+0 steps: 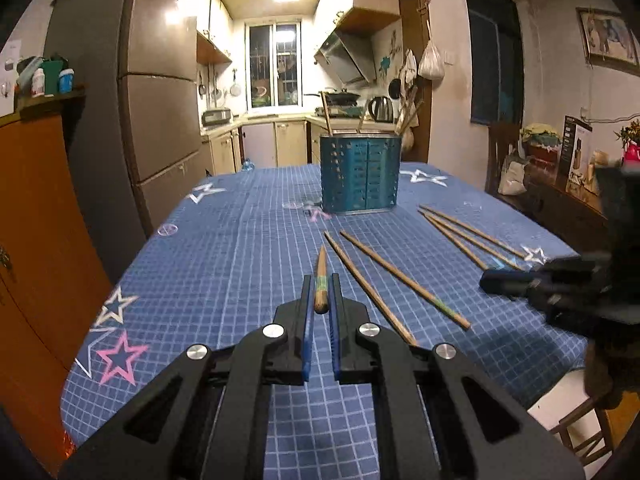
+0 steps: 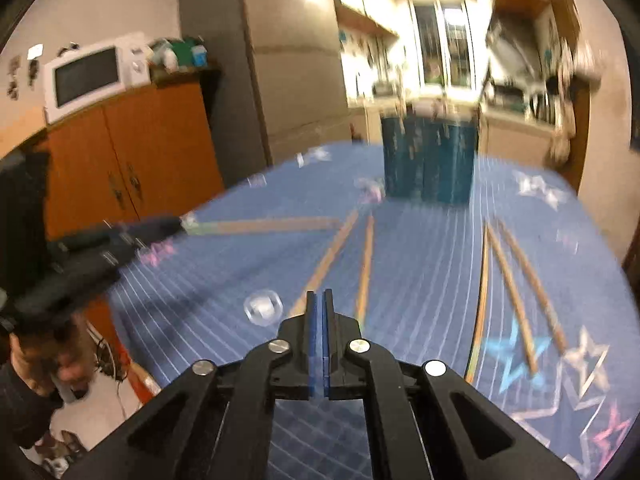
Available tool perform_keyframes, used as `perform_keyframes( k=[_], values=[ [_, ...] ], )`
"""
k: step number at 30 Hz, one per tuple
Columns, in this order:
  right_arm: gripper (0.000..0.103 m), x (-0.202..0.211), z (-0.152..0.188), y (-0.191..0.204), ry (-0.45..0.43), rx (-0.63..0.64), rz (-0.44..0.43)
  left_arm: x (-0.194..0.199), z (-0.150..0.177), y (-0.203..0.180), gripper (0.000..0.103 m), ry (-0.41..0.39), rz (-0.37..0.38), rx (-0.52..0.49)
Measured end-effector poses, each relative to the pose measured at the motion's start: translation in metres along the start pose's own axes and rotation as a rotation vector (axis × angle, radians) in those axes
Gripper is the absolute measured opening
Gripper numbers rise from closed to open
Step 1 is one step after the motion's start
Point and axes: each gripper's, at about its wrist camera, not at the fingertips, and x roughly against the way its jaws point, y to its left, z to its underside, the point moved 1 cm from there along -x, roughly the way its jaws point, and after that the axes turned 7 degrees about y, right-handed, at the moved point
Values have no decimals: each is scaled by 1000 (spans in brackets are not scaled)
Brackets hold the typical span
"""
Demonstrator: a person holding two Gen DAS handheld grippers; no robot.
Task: Organize utensils
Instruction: 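Lift the left tool's chopstick toward the teal holder while the right tool carries its chopstick there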
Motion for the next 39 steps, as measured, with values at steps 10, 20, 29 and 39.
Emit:
perform_keyframes(
  k=[10, 20, 29, 39],
  values=[
    [29, -30, 11, -2, 73, 0, 45, -28, 31, 3, 5, 84, 17, 15],
    [15, -33, 20, 18, 45, 56, 124, -50, 59, 1, 5, 122, 26, 29],
    [7, -16, 20, 15, -45, 28, 120, -44, 60, -3, 5, 93, 9, 12],
    [7, 47, -23, 8, -187, 62, 136, 5, 16, 0, 5, -38, 11, -3]
  ],
)
